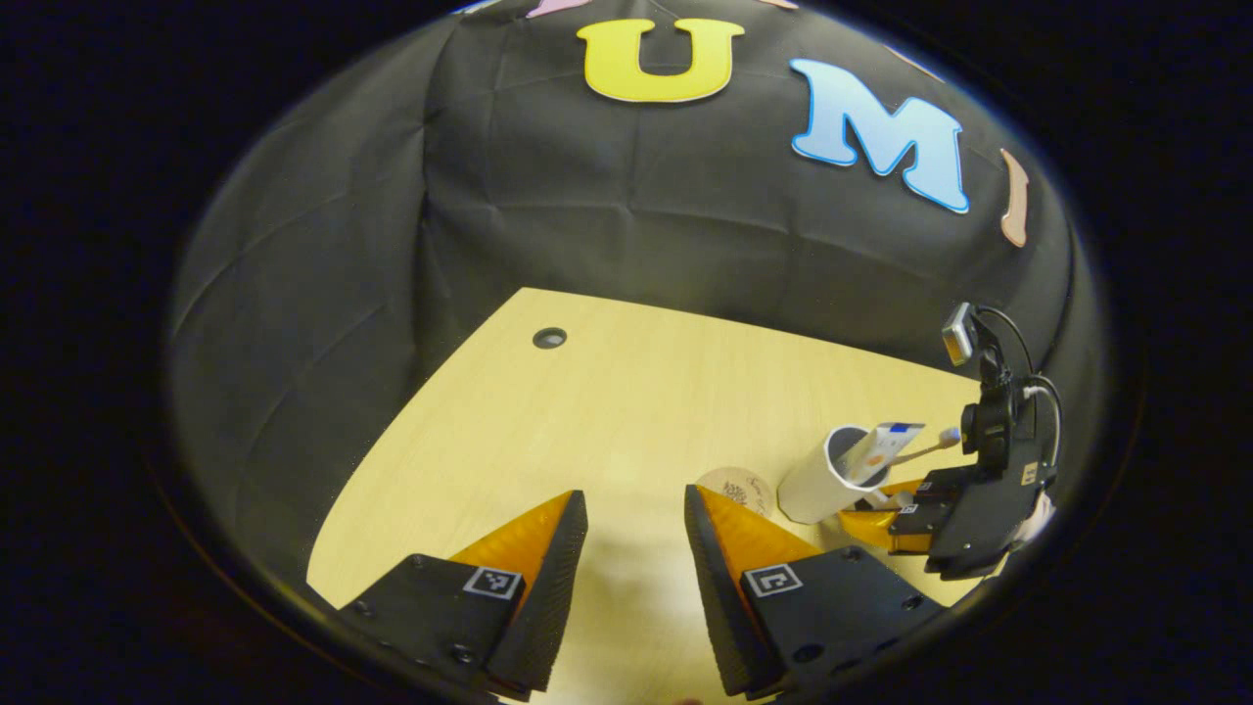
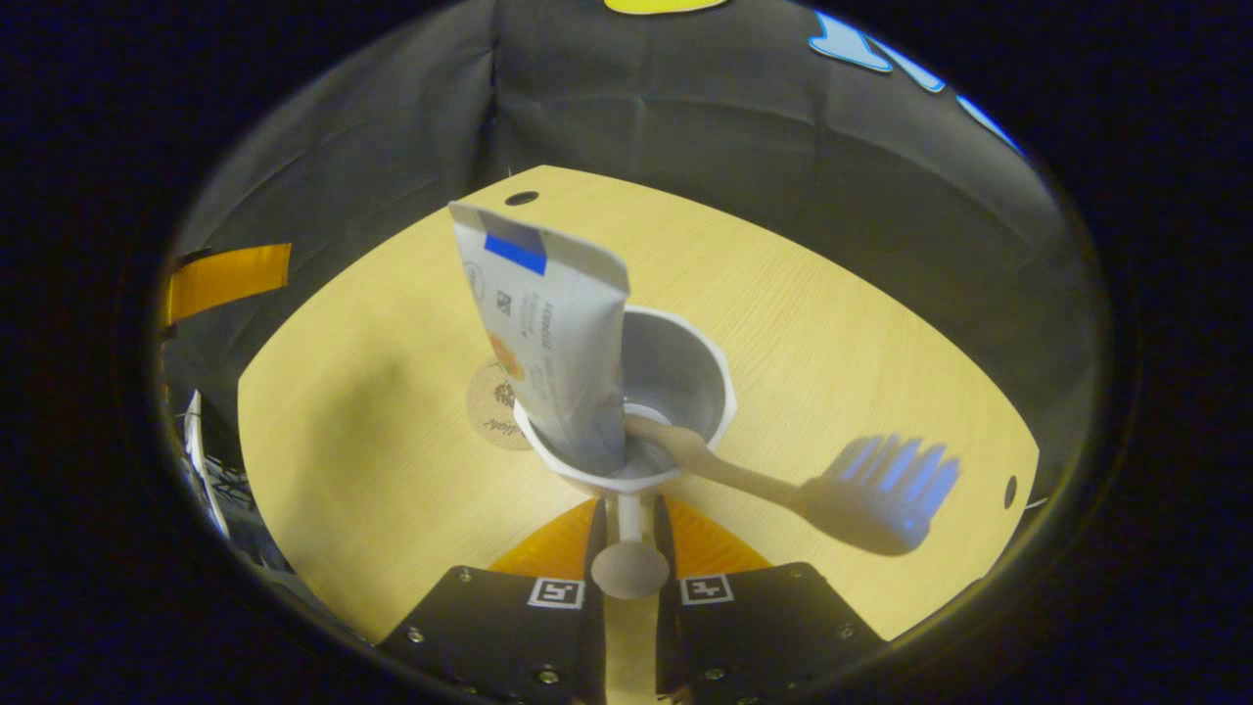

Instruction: Put the toothbrush and toothpaste on the desktop into the cup, then pick up the cup and place it on the coaster on the desktop.

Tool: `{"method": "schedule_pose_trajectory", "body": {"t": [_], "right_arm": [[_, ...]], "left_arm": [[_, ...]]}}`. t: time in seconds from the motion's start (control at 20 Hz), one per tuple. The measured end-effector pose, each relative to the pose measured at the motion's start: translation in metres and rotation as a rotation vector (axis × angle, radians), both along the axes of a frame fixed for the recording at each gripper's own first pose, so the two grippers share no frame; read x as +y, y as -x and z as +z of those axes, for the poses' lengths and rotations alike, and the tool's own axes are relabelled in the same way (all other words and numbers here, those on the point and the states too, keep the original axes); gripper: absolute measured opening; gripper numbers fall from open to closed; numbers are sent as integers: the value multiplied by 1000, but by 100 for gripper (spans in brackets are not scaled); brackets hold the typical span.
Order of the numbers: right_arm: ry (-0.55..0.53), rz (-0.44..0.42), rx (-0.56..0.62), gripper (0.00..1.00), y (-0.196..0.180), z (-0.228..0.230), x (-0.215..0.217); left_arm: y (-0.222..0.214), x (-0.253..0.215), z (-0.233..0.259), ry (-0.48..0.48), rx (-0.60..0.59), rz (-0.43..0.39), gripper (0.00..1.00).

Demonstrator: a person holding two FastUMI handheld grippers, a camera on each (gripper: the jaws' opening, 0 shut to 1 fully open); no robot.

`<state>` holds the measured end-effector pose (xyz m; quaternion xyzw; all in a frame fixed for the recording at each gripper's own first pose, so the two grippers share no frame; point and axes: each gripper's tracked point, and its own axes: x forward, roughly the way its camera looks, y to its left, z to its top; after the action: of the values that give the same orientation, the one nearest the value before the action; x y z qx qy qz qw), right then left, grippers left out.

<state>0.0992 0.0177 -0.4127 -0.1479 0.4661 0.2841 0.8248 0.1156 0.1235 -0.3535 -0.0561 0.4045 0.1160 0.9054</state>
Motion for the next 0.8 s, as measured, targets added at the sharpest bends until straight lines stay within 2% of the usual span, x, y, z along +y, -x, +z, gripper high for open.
{"method": "schedule_pose_trajectory", "body": {"t": [0.2,0.25,0.3,0.35,0.45,0.5,0.55,0.8], "right_arm": [[-39,-32,-34,21,2,9,8],[-46,-28,-48,20,0,15,8],[-57,-28,-49,21,0,20,10],[-70,-28,-55,21,-1,24,14],[-79,-16,-58,20,-1,24,24],[-80,-10,-61,20,-1,25,29],[-85,1,-59,20,-1,24,37],[-80,39,-47,21,-5,12,61]], "left_arm": [[4,3,1,-8,2,3,68],[5,4,0,-9,4,4,72],[6,4,1,-8,3,6,68],[6,5,1,-8,1,8,68],[6,5,1,-8,-3,12,68],[7,5,3,-7,-4,13,63],[8,5,3,-5,-4,14,68],[16,12,6,-6,-11,23,68]]}}
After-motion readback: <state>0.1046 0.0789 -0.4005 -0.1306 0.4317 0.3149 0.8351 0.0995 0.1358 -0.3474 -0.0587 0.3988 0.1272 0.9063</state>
